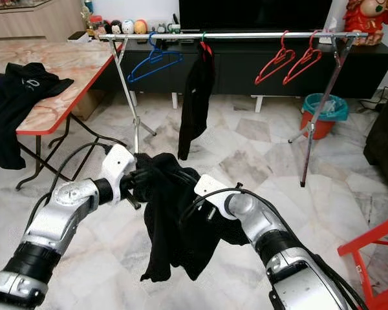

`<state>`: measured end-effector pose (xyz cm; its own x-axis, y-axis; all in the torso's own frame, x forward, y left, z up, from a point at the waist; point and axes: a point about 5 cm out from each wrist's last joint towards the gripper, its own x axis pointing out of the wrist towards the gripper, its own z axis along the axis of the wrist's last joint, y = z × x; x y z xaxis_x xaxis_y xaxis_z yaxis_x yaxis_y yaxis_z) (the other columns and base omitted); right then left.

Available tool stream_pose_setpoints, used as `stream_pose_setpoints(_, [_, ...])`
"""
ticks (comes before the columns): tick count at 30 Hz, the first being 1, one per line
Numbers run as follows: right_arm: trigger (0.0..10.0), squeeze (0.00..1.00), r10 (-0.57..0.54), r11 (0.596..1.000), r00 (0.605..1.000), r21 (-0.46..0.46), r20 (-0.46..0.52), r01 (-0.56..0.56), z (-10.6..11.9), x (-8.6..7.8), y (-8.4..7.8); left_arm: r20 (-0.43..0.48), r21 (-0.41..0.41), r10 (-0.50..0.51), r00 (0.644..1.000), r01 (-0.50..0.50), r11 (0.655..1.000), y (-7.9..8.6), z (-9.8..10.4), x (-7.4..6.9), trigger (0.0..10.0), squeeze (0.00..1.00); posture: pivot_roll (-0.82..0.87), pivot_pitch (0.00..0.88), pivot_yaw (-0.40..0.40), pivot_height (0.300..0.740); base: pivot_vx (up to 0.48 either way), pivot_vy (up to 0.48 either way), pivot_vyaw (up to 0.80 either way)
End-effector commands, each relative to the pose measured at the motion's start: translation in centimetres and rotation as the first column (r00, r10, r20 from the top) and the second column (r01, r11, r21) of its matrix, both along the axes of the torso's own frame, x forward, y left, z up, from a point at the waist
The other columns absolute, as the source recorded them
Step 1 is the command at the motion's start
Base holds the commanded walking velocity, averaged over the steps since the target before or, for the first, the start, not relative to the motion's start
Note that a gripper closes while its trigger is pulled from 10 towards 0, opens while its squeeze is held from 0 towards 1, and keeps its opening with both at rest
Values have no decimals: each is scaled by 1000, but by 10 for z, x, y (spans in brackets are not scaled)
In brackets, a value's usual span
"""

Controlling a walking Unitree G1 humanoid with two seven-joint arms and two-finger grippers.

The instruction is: Hang hanger

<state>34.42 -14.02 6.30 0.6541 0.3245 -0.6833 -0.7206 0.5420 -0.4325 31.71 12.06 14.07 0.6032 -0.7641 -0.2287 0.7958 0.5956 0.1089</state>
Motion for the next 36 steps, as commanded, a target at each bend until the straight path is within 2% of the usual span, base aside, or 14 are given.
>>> stream_pose_setpoints(1, [0,0,-8,1000,1000,28,20,7,6,4,5,5,6,-67,998,67,998,-4,7,-5,10000,0,-21,0,44,719,0,0,0])
stream_pose_setpoints(4, [0,0,-33,995,998,100,55,28,13,9,10,-10,48,-53,999,53,997,1,3,-4,10000,0,-21,0,44,719,0,0,0])
stream_pose_setpoints(6, [0,0,-55,981,995,191,84,39,23,13,15,-10,128,14,1000,-12,992,10,-6,1,10000,0,-10,0,44,719,0,0,0])
stream_pose_setpoints(7, [0,0,-55,981,995,191,84,39,23,13,15,-10,128,14,1000,-12,992,10,-6,1,10000,0,-10,0,44,719,0,0,0])
stream_pose_setpoints(10, [0,0,-62,972,994,231,89,40,27,16,18,-24,223,55,998,-48,974,19,-20,2,10000,0,-14,0,45,719,0,0,0])
stream_pose_setpoints(11, [0,0,-66,968,994,248,92,41,30,17,19,-40,260,88,995,-75,963,25,-28,2,10000,71,-18,0,44,719,0,0,0])
stream_pose_setpoints(12, [0,0,-64,966,994,257,90,39,30,17,19,-40,263,95,995,-82,961,26,-29,1,10000,400,-19,0,43,719,0,0,0])
stream_pose_setpoints(13, [0,0,-59,963,994,266,88,34,31,17,19,-41,267,97,994,-83,960,28,-29,-1,10000,816,-18,0,42,719,0,0,0])
stream_pose_setpoints(14, [0,0,-58,962,994,271,90,32,32,18,19,-42,271,99,994,-83,959,28,-30,-1,10000,1000,-18,0,42,719,0,0,0])
stream_pose_setpoints(27, [0,0,9,948,997,317,80,-34,37,17,20,12,287,139,990,-136,948,36,-29,3,10000,1000,-16,0,39,719,0,0,0])
stream_pose_setpoints(28, [0,0,42,950,997,306,67,-61,35,15,18,45,268,165,985,-171,948,41,-22,5,10000,651,-15,0,38,719,0,0,0])
stream_pose_setpoints(29, [0,0,66,952,996,297,57,-80,34,13,15,68,249,188,980,-199,948,46,-17,7,10000,71,-14,0,38,719,0,0,0])
stream_pose_setpoints(30, [0,0,102,952,994,284,43,-110,31,10,11,101,221,218,971,-235,946,52,-9,8,10000,0,-13,0,37,719,0,0,0])
stream_pose_setpoints(36, [0,0,227,936,974,276,5,-219,28,-1,-4,129,174,214,968,-234,957,68,7,4,10000,0,-8,0,31,719,0,0,0])
